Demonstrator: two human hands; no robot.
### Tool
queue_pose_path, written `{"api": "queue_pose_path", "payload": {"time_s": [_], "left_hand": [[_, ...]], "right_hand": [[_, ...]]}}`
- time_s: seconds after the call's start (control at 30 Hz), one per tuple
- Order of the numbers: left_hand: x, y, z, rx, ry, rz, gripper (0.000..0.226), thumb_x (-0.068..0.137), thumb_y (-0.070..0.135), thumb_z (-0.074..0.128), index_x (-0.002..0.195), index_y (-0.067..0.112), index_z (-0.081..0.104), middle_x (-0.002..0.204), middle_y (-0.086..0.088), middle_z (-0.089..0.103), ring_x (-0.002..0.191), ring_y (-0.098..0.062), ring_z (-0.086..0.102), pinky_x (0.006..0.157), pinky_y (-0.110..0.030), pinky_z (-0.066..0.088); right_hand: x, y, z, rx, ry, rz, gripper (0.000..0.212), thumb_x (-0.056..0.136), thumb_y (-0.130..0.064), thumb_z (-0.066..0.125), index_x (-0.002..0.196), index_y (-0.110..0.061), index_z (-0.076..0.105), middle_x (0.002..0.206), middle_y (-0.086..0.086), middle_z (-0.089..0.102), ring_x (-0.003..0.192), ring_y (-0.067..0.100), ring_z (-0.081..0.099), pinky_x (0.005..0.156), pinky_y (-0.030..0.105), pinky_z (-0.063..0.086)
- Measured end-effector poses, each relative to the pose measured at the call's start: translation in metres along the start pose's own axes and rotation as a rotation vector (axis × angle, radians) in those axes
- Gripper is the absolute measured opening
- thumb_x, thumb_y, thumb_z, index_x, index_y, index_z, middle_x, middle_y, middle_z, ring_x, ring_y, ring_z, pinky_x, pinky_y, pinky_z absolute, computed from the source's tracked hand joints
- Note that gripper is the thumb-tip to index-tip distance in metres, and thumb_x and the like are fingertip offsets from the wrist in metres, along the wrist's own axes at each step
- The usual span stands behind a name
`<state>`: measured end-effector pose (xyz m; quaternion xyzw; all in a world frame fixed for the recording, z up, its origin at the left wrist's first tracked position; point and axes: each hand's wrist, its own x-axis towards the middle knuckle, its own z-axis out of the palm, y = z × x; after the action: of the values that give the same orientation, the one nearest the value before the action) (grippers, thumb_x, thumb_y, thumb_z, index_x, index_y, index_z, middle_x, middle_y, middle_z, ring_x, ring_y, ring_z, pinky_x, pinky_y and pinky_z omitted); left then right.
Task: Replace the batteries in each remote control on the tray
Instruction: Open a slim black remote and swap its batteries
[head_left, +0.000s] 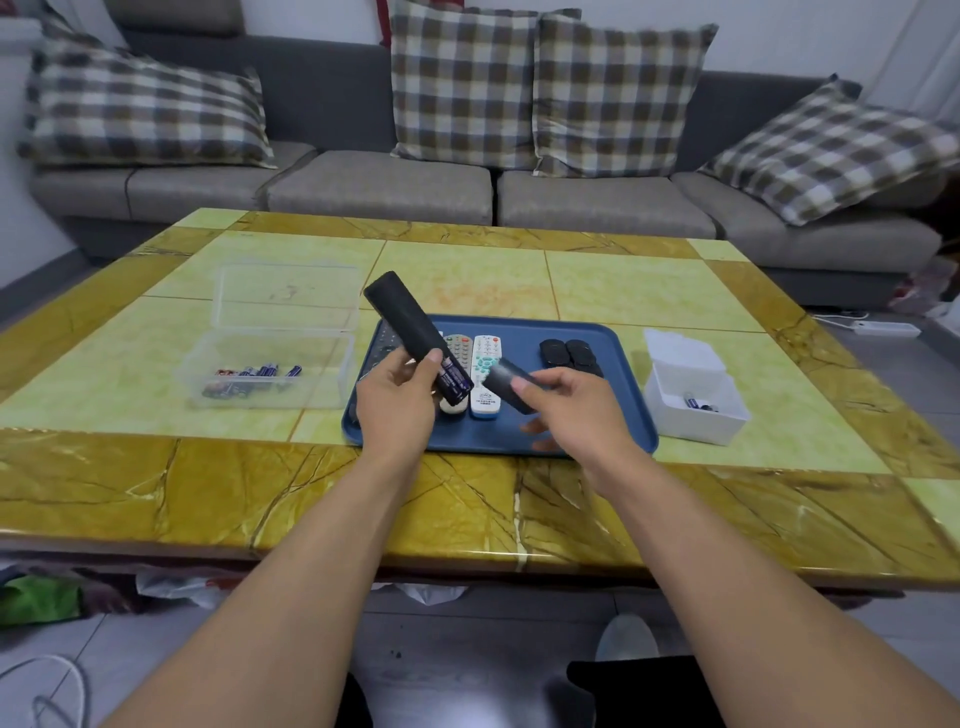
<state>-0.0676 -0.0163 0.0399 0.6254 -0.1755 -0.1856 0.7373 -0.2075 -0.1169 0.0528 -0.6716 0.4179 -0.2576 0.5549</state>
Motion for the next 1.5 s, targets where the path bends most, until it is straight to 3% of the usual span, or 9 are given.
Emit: {"api": "queue_pose_path", "payload": {"time_s": [0.13,0.23,0.33,0.53,0.73,1.1,1.23,1.37,1.5], "left_hand": [[0.004,0.004,-0.005,-0.119,0.003,-0.154,0.014,0.102,0.03,0.057,0.1,0.026,0.071,0.098,-0.003,0.077,0.095,-0.026,0.074,0.076,-0.038,0.06],[0.001,0.009,-0.003,-0.176,-0.034,-0.194,0.016,0.104,0.027,0.052,0.106,0.018,0.066,0.091,-0.007,0.074,0.081,-0.025,0.073,0.07,-0.039,0.062],[0.0,0.01,-0.003,-0.181,-0.078,-0.187,0.016,0.105,0.027,0.051,0.113,0.019,0.063,0.095,-0.007,0.074,0.086,-0.028,0.074,0.073,-0.042,0.063],[-0.004,0.01,0.001,-0.165,-0.186,-0.2,0.028,0.106,0.031,0.048,0.124,0.016,0.062,0.101,-0.01,0.076,0.087,-0.028,0.075,0.08,-0.047,0.061],[-0.008,0.009,0.007,-0.24,-0.285,-0.3,0.035,0.107,0.027,0.045,0.135,0.01,0.058,0.115,-0.017,0.073,0.09,-0.023,0.073,0.066,-0.032,0.059],[-0.013,0.012,0.008,-0.433,-0.341,-0.41,0.038,0.11,0.022,0.034,0.132,0.0,0.056,0.107,-0.019,0.067,0.074,-0.022,0.071,0.06,-0.03,0.057],[-0.01,0.009,0.006,-0.397,-0.33,-0.394,0.04,0.11,0.026,0.035,0.134,0.001,0.054,0.118,-0.027,0.065,0.094,-0.036,0.069,0.063,-0.033,0.053],[-0.01,0.007,0.006,-0.349,-0.344,-0.403,0.039,0.109,0.026,0.035,0.135,0.003,0.054,0.109,-0.024,0.063,0.098,-0.038,0.059,0.057,-0.031,0.046],[-0.013,0.004,0.006,-0.356,-0.327,-0.409,0.038,0.109,0.023,0.036,0.138,0.004,0.053,0.099,-0.017,0.068,0.083,-0.031,0.064,0.049,-0.028,0.048]], "right_hand": [[0.016,0.019,-0.027,-0.705,0.064,0.006,0.016,0.087,-0.048,0.068,0.099,-0.036,0.069,0.101,-0.009,0.071,0.09,0.016,0.067,0.082,0.042,0.057],[0.016,0.02,-0.038,-0.892,0.107,0.08,0.029,0.087,-0.053,0.068,0.11,-0.036,0.07,0.112,-0.007,0.069,0.1,0.02,0.064,0.077,0.033,0.051],[0.015,0.014,-0.039,-0.986,0.165,0.062,0.039,0.082,-0.052,0.073,0.117,-0.036,0.066,0.116,-0.006,0.068,0.105,0.021,0.064,0.074,0.031,0.045],[0.004,-0.001,-0.014,-0.662,0.114,-0.361,0.02,0.085,-0.045,0.072,0.103,-0.038,0.071,0.087,-0.017,0.06,0.081,0.002,0.057,0.073,0.033,0.051],[-0.01,-0.009,0.013,-0.613,-0.071,-0.666,0.024,0.091,-0.032,0.069,0.114,-0.037,0.073,0.092,-0.012,0.058,0.072,0.004,0.049,0.072,0.038,0.051],[-0.009,-0.018,0.021,-0.691,-0.081,-0.663,0.026,0.094,-0.026,0.067,0.119,-0.027,0.073,0.096,-0.003,0.06,0.083,0.012,0.055,0.078,0.04,0.049],[-0.011,-0.021,0.018,-0.681,-0.14,-0.652,0.029,0.089,-0.028,0.073,0.118,-0.028,0.072,0.096,-0.007,0.058,0.071,-0.001,0.053,0.076,0.031,0.05],[-0.011,-0.022,0.017,-0.635,-0.166,-0.615,0.033,0.082,-0.028,0.08,0.114,-0.027,0.071,0.089,-0.014,0.052,0.07,-0.013,0.053,0.068,0.01,0.039],[-0.012,-0.024,0.022,-0.675,-0.166,-0.595,0.036,0.08,-0.029,0.081,0.115,-0.027,0.072,0.096,-0.006,0.056,0.07,0.002,0.051,0.073,0.022,0.044]]}}
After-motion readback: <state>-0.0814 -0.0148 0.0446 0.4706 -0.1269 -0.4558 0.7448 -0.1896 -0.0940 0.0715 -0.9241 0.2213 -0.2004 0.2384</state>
